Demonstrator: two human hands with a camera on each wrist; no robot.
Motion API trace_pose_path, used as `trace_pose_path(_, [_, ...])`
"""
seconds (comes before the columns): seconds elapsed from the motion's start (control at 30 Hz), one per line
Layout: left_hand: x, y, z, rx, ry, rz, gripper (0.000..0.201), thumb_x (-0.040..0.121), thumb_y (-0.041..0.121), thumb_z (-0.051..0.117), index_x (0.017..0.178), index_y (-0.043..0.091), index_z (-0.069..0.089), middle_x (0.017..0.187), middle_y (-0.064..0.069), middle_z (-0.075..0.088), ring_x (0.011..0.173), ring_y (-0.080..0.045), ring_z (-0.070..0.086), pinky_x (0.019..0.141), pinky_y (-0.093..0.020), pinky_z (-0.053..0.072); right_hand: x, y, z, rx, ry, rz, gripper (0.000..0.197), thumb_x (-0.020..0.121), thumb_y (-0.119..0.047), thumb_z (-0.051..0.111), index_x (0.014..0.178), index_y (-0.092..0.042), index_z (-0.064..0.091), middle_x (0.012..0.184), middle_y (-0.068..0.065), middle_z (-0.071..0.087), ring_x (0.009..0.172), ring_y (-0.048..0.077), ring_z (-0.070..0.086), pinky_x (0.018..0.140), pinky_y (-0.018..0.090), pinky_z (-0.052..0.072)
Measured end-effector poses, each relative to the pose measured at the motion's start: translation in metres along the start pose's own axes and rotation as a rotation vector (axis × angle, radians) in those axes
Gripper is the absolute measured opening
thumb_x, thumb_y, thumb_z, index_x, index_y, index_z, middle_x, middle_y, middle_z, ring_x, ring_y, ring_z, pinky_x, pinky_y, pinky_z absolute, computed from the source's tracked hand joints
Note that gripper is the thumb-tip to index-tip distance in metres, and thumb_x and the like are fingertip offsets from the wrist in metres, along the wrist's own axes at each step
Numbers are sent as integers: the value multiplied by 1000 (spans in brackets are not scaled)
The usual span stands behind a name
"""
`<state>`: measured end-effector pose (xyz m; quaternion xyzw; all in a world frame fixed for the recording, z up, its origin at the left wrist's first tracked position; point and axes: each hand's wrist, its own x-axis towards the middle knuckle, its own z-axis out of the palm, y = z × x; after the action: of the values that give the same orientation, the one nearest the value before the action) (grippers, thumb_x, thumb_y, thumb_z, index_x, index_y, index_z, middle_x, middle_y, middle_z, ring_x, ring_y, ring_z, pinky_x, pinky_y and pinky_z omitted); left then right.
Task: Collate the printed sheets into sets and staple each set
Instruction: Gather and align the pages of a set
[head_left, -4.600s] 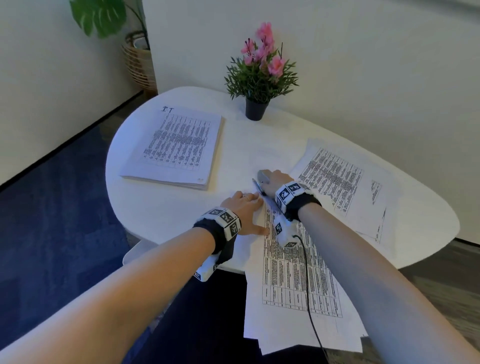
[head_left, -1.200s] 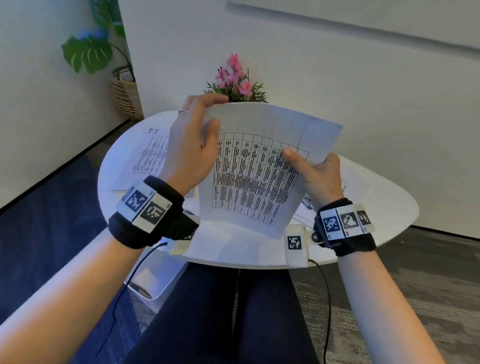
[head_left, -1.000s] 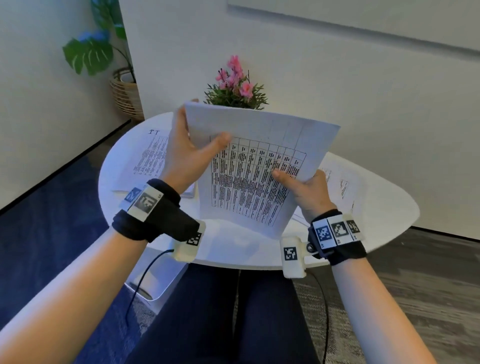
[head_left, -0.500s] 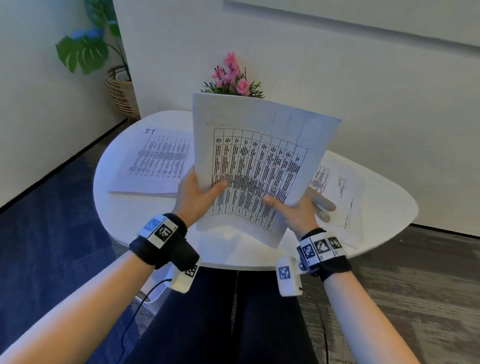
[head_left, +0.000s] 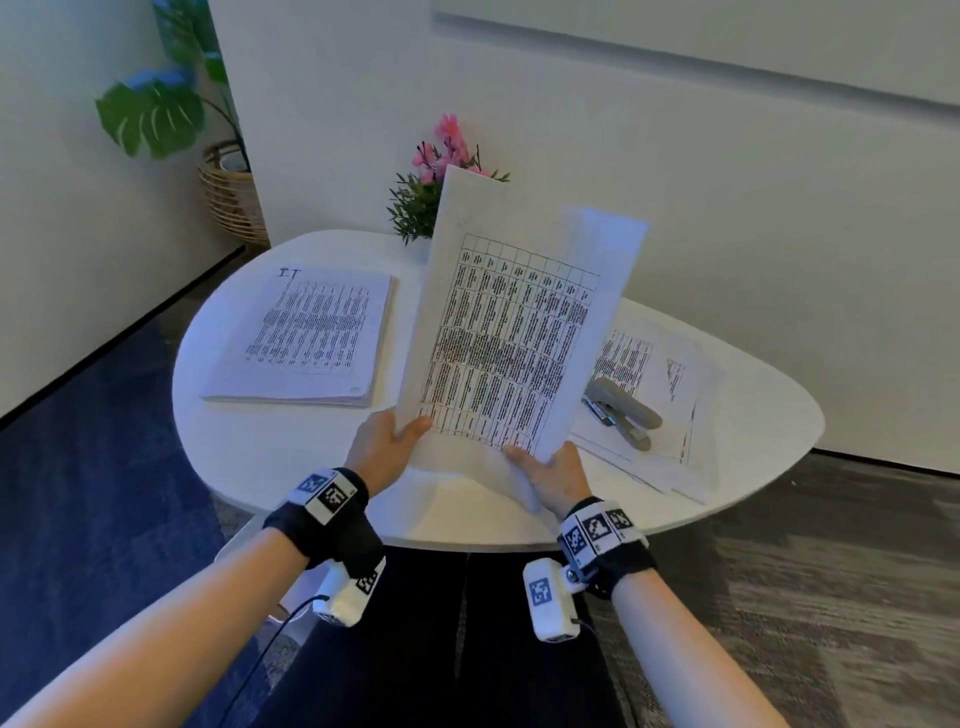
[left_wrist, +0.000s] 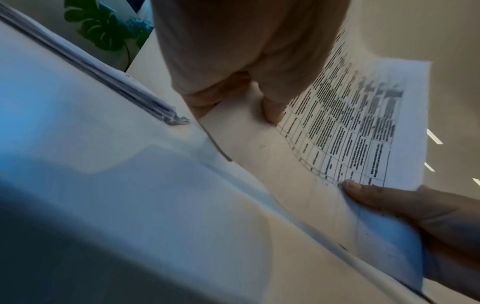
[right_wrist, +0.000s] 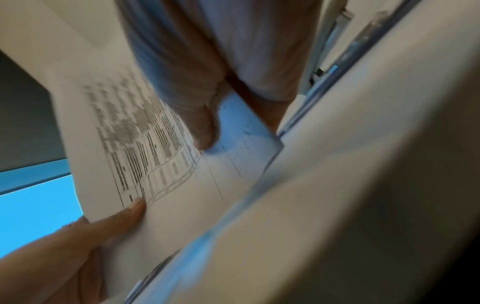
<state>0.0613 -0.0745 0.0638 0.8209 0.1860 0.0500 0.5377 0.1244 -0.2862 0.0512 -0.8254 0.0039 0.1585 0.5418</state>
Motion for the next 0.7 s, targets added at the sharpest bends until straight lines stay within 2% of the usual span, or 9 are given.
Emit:
trace_pose_path(0.07, [0,2,-11,26,0,-4,27,95,34,55,105,12,66,101,-7,70,96,-26,65,89,-39,51,-2,-15,-10,-42,-61,-118,39,80,-38,71,68,-15,43,51,-6,43,47,11,40,46,24,32])
trace_pose_path(0.1, [0,2,-18,31,7,-8,29,93,38,57,100,12,66,99,-7,70,93,-27,66,88,-42,52,-1,-23,-18,-45,-87,-183,36,83,-36,69,64,-14,47,50,-8,47,46,10,45,47,27,39])
trace_pose_path(0.17, [-2,0,-34,16,35,-32,37,84,45,61,95,11,67,97,-10,71,90,-28,67,87,-49,53,14,-35,-38,-12,-17,-219,27,90,-34,62,78,-10,61,66,-2,61,60,13,58,61,35,52])
trace_pose_path(0.23, [-8,0,-47,-22,57,-54,25,87,33,65,95,9,67,98,-14,71,91,-30,67,86,-51,53,40,-39,-62,-131,189,-216,19,92,-34,57,95,-17,64,88,-1,67,80,18,63,77,37,52])
trace_pose_path(0.3, [-14,-1,-57,-36,48,-90,19,92,20,62,96,2,66,98,-19,70,91,-33,67,84,-48,54,66,-39,-87,-536,346,-160,35,89,-43,57,115,-20,61,114,3,63,106,24,58,94,43,45])
trace_pose_path(0.37, [-22,-1,-62,-35,25,-114,20,92,17,61,94,-3,65,94,-20,69,84,-32,67,76,-41,53,89,-32,-103,-920,285,-17,60,86,-54,53,131,-15,49,129,11,51,121,30,46,98,48,38])
trace_pose_path(0.5, [-34,-7,-64,-10,-56,-161,10,91,13,62,89,4,67,88,-10,72,76,-23,68,70,-35,55,110,-4,-110,-1153,129,57,56,85,-59,51,103,-6,57,94,12,58,85,28,60,74,35,52])
trace_pose_path(0.63, [-34,-15,-62,56,-109,-186,11,90,12,62,86,4,68,87,-12,72,78,-26,69,78,-41,56,106,5,-114,-893,263,59,34,87,-40,59,94,-8,51,75,7,55,65,24,55,62,34,51])
trace_pose_path(0.7, [-33,-15,-61,72,-116,-196,11,90,14,62,86,5,68,89,-13,72,81,-27,70,81,-43,56,95,-4,-117,-644,367,60,29,87,-32,61,97,-8,49,81,10,57,68,25,55,62,33,46])
